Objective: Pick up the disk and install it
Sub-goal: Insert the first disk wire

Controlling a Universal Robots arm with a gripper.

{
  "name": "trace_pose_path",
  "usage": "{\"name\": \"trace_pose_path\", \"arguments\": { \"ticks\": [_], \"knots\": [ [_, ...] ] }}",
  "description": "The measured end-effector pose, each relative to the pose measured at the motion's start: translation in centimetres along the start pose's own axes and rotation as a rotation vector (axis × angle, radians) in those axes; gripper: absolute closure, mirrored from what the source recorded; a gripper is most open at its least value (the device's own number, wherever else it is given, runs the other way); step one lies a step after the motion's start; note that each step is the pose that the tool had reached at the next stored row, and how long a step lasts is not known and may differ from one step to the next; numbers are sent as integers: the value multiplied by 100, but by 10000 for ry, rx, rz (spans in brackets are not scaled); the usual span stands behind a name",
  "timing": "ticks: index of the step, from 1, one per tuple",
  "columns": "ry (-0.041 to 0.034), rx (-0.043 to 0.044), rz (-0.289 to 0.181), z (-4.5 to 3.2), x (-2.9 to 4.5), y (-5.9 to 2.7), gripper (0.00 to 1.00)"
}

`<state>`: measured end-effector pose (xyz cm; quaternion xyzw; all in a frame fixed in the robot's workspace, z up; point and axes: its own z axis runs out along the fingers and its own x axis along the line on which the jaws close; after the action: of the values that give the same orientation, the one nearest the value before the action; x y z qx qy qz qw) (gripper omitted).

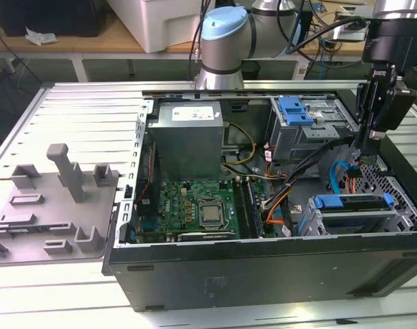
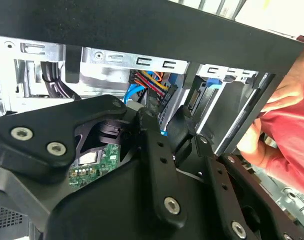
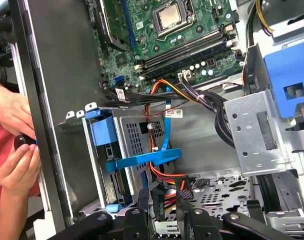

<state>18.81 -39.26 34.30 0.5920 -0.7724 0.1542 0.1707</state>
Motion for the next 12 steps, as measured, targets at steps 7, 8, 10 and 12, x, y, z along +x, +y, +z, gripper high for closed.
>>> {"name": "trace_pose_path", "arguments": {
  "ticks": [7,8,10,12],
  "knots": [
    [45,-79,-41,58,28,-17,65],
    [59,-108,-59,67,31,-21,65],
    [107,-193,-102,76,30,-25,65],
    [138,-241,-138,81,26,-31,65]
  ]
}}
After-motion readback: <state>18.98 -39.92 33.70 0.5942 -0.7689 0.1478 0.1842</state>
